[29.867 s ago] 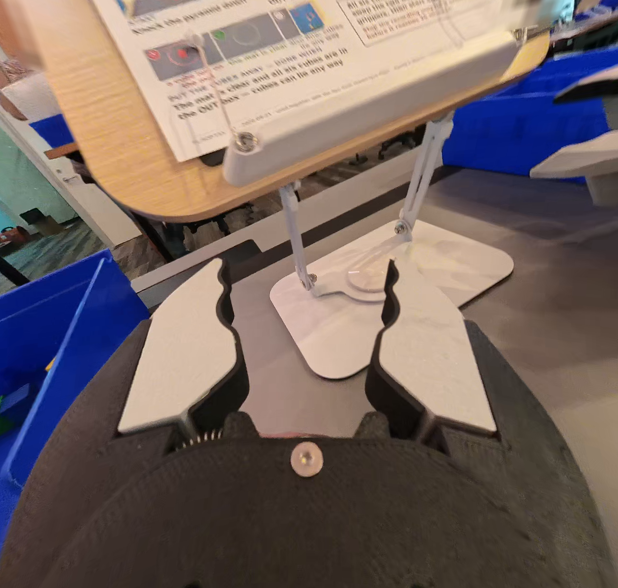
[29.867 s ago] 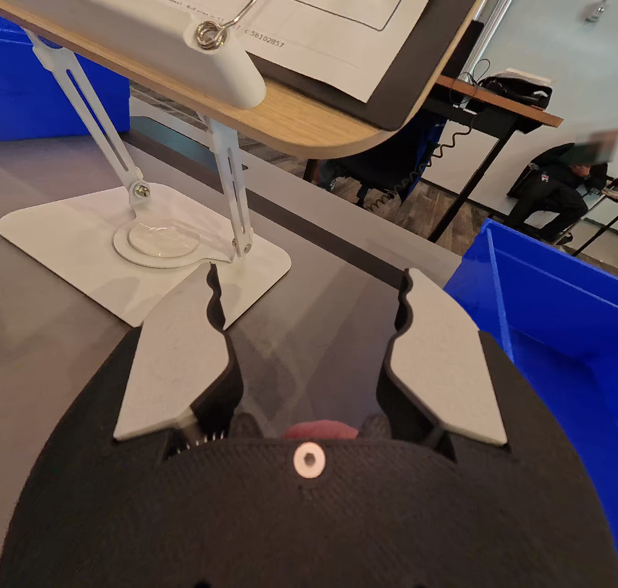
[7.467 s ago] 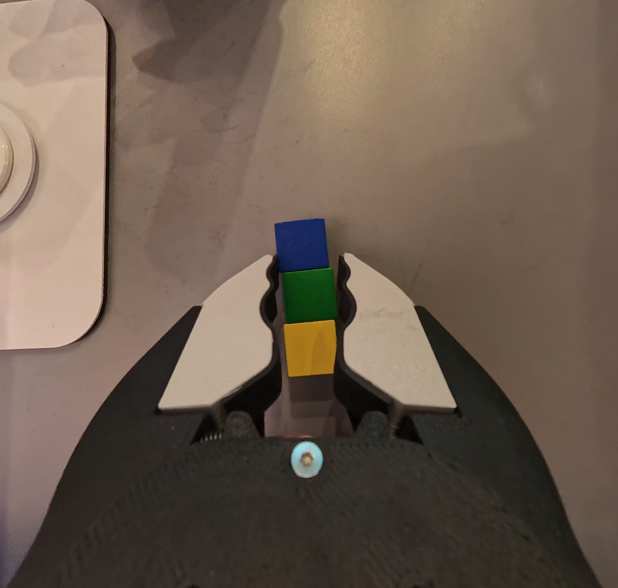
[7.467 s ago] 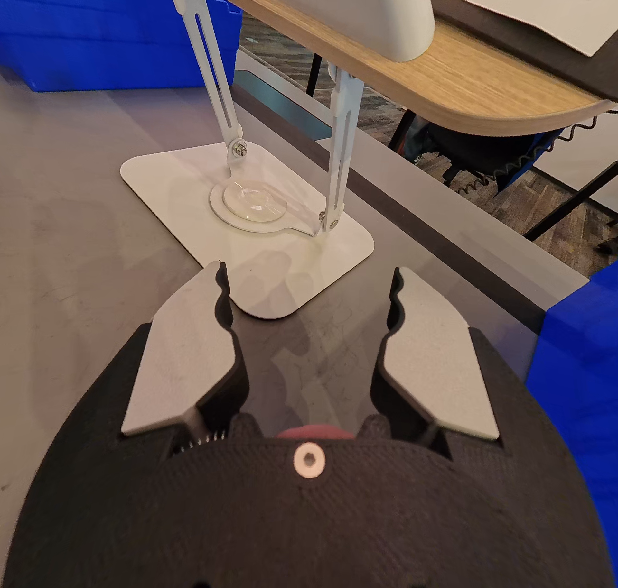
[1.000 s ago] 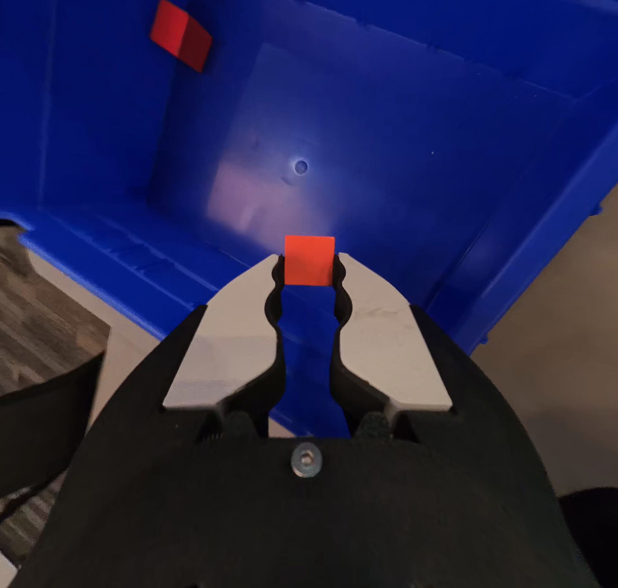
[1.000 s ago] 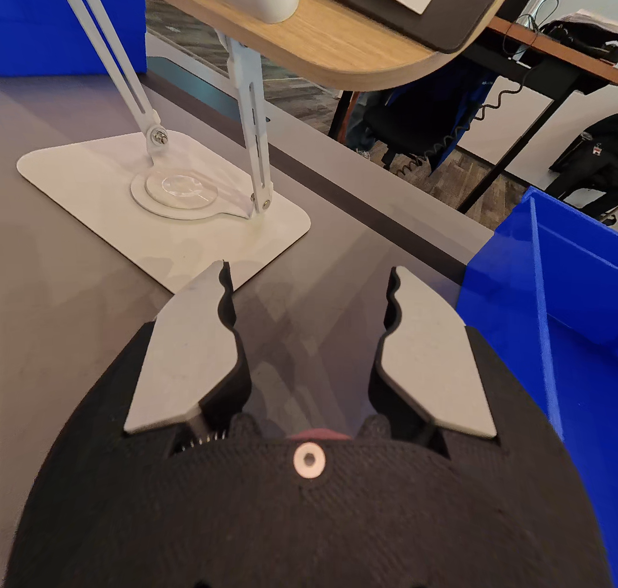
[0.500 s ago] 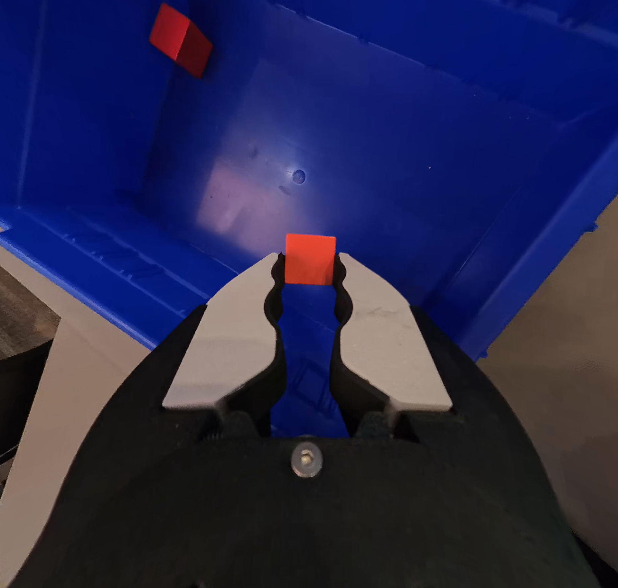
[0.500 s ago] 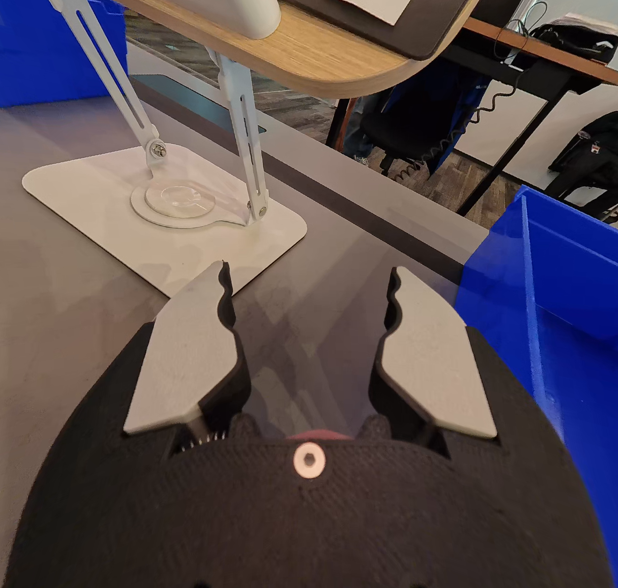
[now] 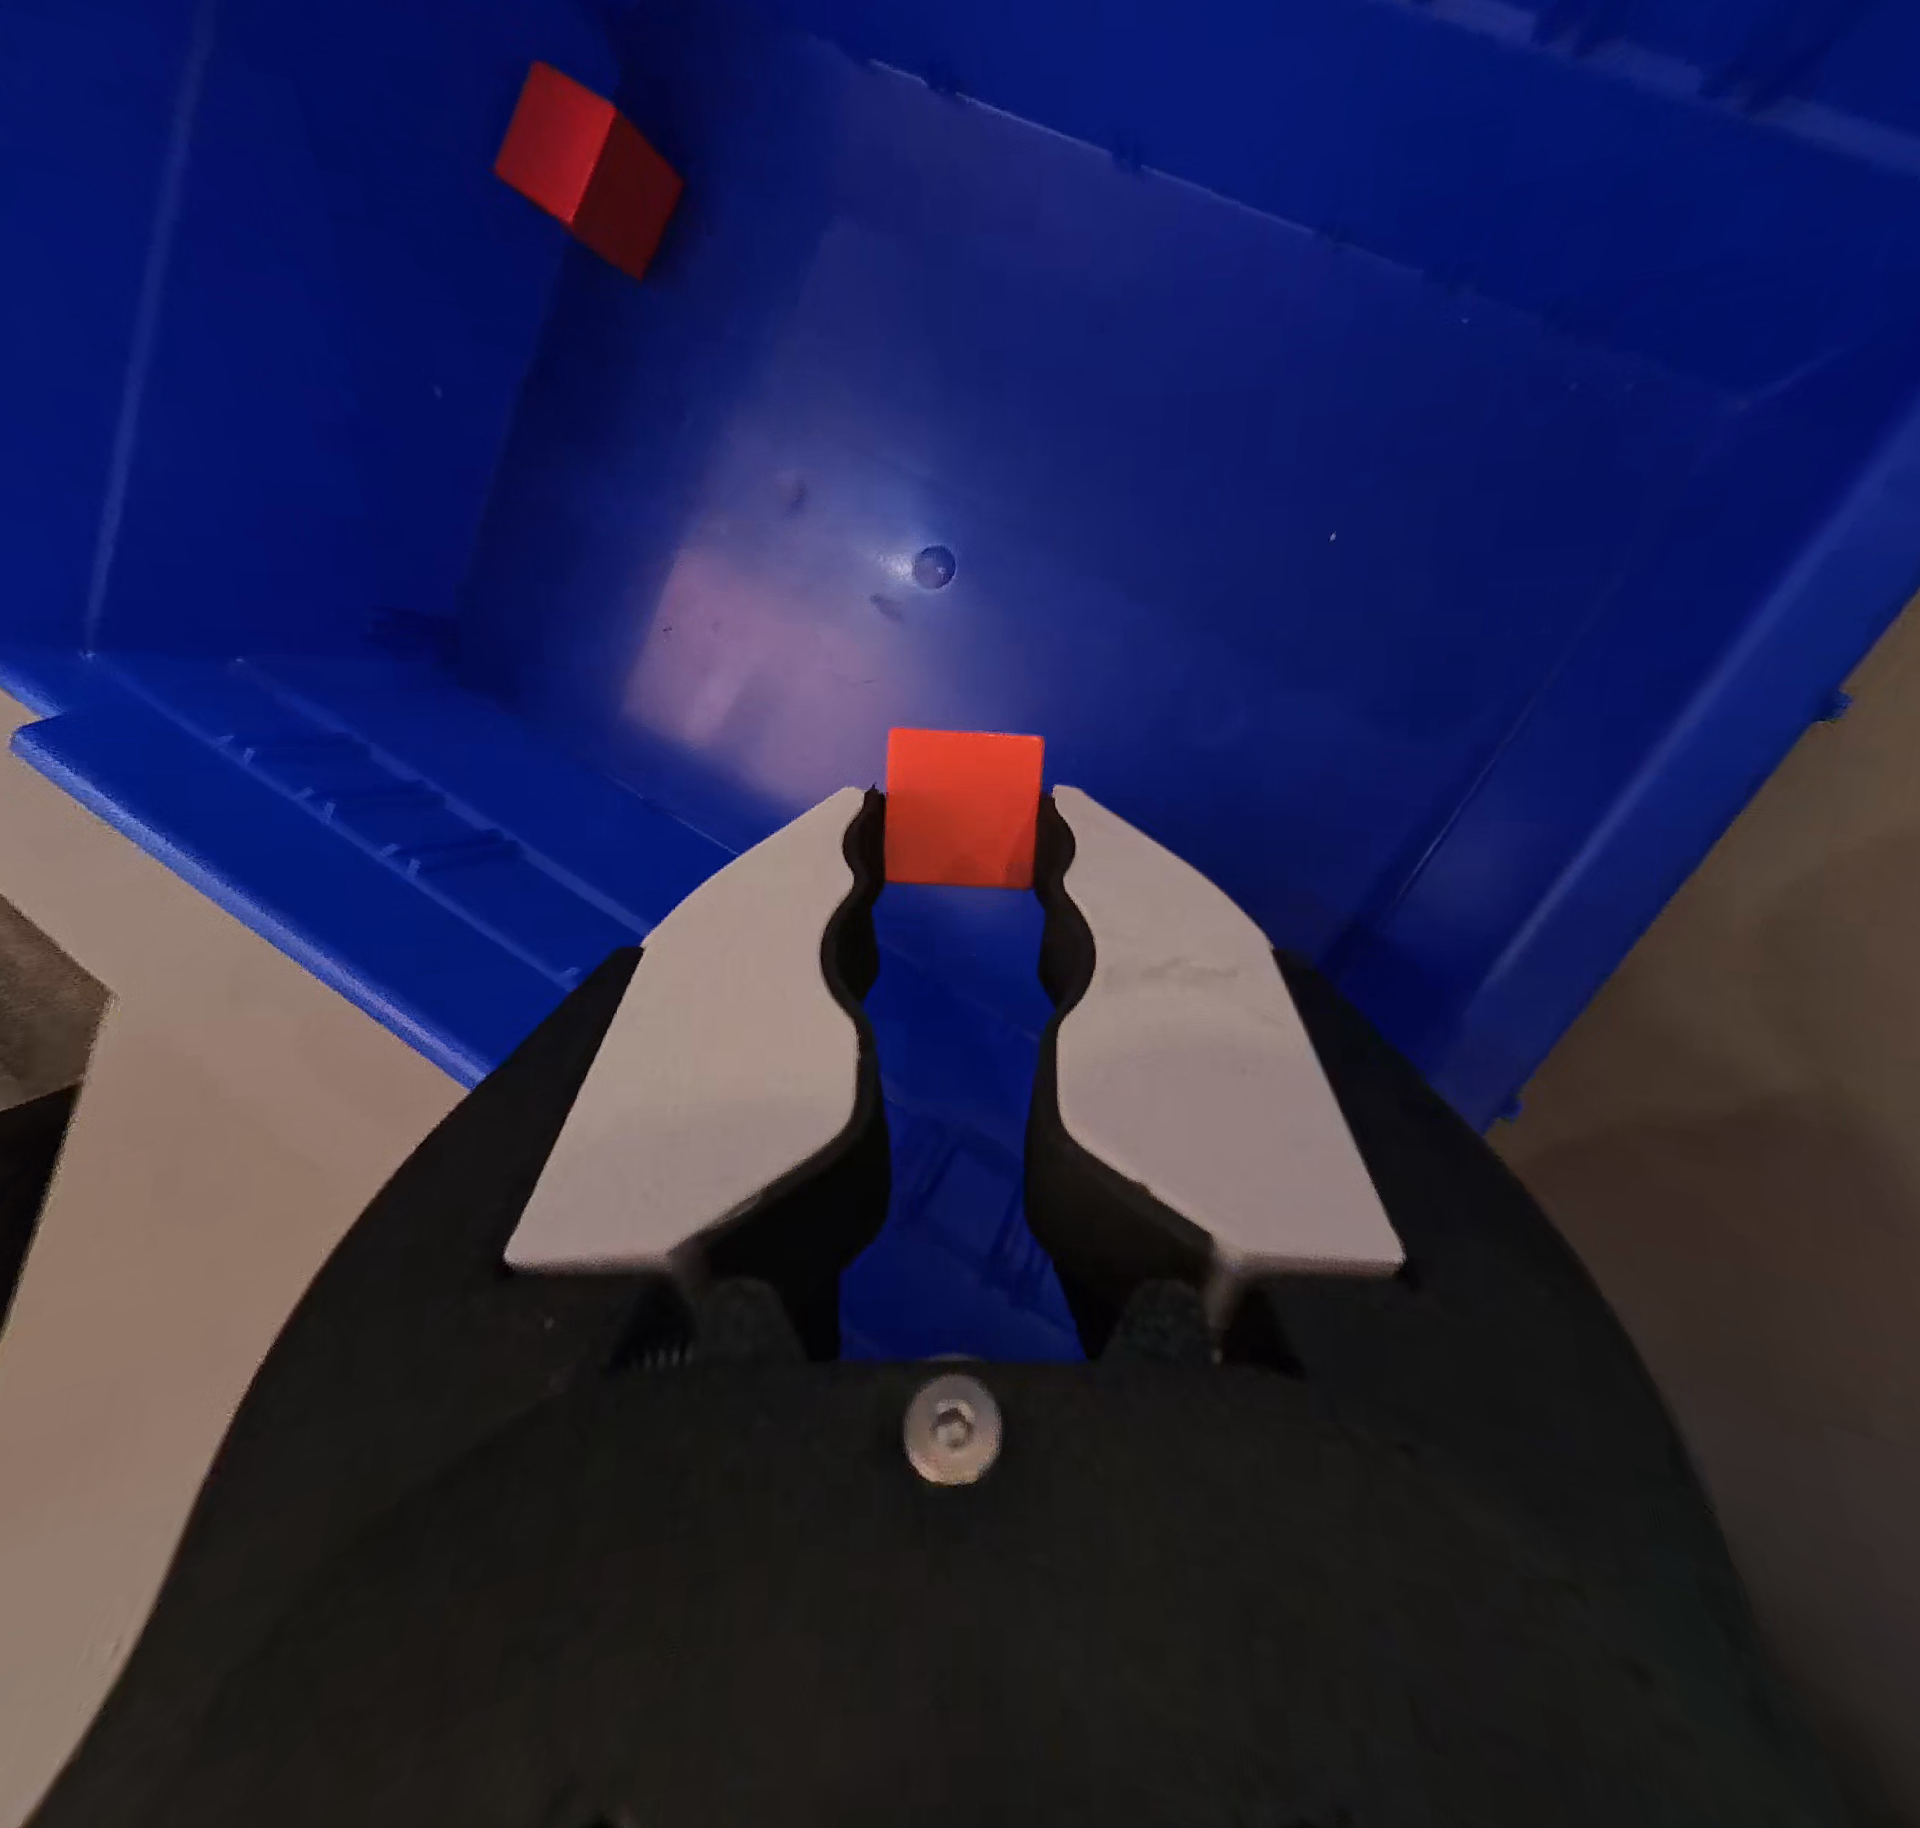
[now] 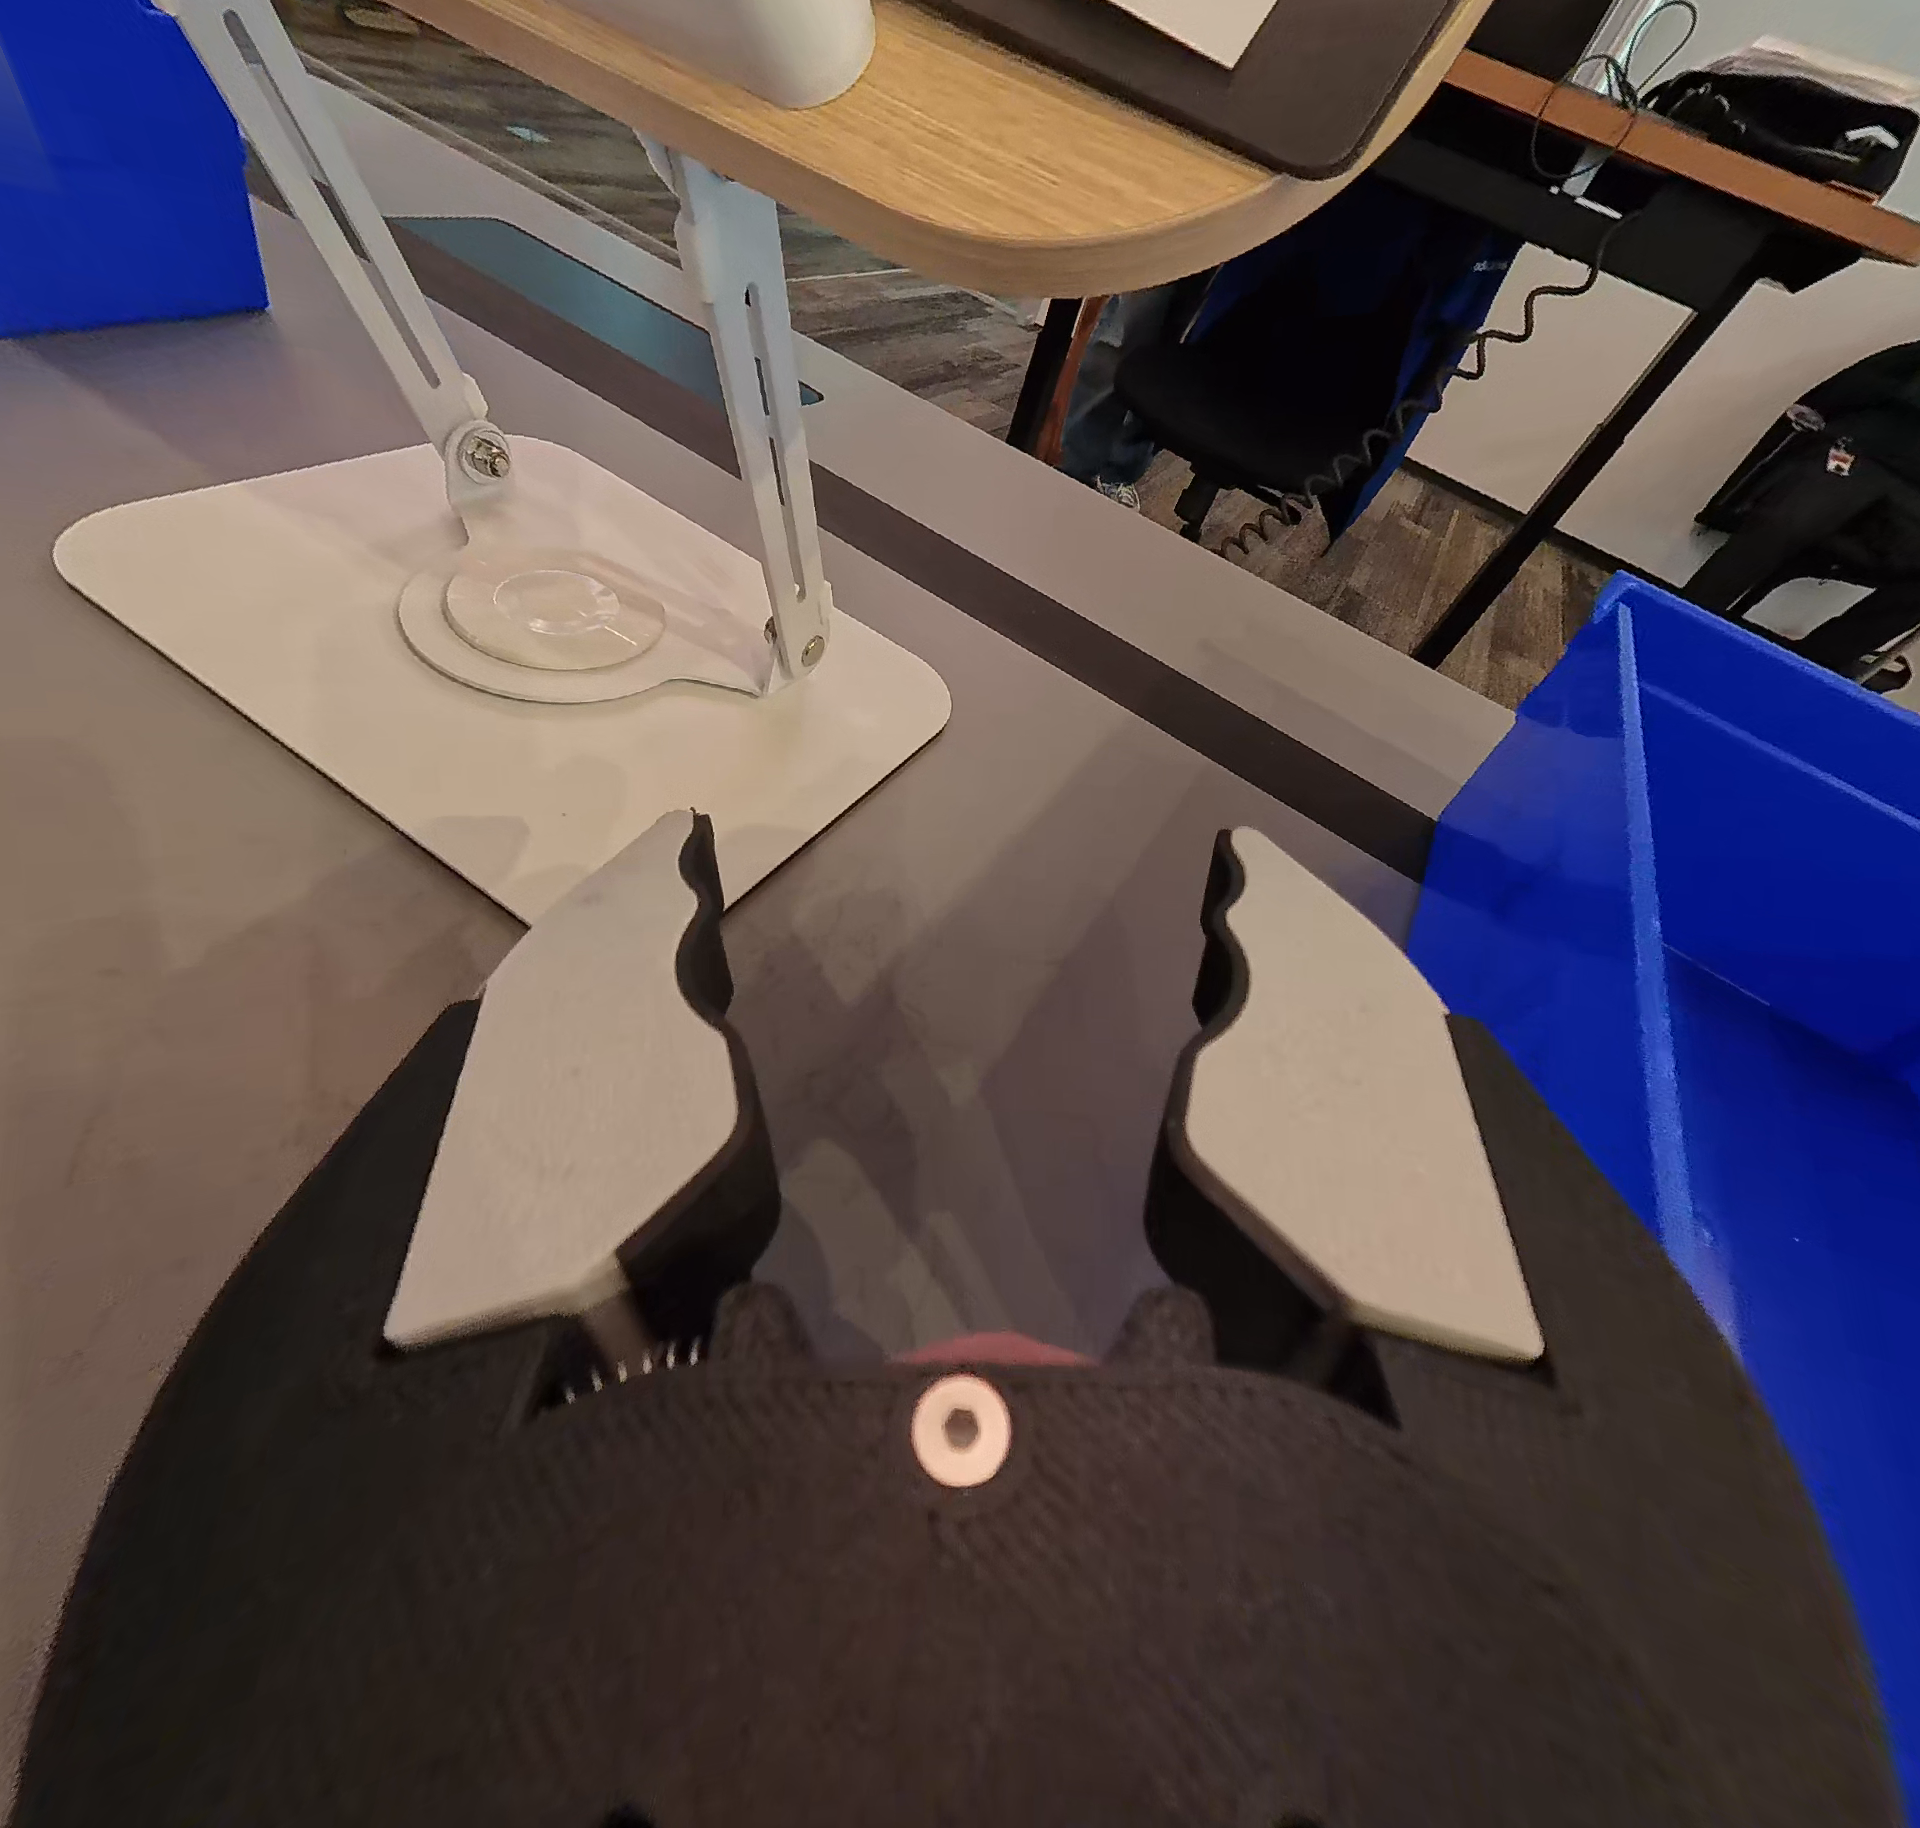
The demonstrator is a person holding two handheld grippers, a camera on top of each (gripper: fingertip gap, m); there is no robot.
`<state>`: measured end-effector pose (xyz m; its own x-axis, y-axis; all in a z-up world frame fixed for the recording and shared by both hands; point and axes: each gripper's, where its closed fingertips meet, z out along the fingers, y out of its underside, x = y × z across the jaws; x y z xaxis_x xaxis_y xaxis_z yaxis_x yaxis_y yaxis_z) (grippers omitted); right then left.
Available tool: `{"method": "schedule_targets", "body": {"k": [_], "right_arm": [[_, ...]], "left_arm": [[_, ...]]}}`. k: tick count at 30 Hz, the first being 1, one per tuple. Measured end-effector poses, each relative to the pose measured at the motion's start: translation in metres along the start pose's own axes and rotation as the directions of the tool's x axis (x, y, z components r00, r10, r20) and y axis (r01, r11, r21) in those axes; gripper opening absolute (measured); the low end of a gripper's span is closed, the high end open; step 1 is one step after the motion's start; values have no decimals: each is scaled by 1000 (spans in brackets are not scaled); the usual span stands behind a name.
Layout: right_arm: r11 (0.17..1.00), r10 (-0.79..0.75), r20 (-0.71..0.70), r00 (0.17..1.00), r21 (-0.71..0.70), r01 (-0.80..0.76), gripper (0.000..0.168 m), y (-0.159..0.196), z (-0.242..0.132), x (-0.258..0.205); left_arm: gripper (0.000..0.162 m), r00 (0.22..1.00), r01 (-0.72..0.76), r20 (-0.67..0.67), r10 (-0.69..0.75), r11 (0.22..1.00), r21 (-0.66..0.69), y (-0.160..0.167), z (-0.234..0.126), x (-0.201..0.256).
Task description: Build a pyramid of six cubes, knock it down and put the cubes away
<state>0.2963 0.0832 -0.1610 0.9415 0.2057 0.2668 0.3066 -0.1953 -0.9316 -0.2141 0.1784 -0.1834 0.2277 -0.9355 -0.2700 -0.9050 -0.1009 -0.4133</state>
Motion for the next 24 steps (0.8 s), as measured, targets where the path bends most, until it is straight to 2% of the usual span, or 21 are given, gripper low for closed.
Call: {"method": "schedule_targets", "body": {"k": [6,16,24], "right_arm": [[1000,0,2,1000,-4,0,89,1,1,0],[1000,-12,7,1000,-21,12,88,2,3,-2],[1000,-13,34,999,-16,14,88,1,5,-8]], "left_arm": [[27,998,55,-8,-55,998,41,-2,-5,0],[27,991,99,80,-106,991,88,0,-30,-10],[27,995,63,71,-74,986,152,-15,-48,17]]}}
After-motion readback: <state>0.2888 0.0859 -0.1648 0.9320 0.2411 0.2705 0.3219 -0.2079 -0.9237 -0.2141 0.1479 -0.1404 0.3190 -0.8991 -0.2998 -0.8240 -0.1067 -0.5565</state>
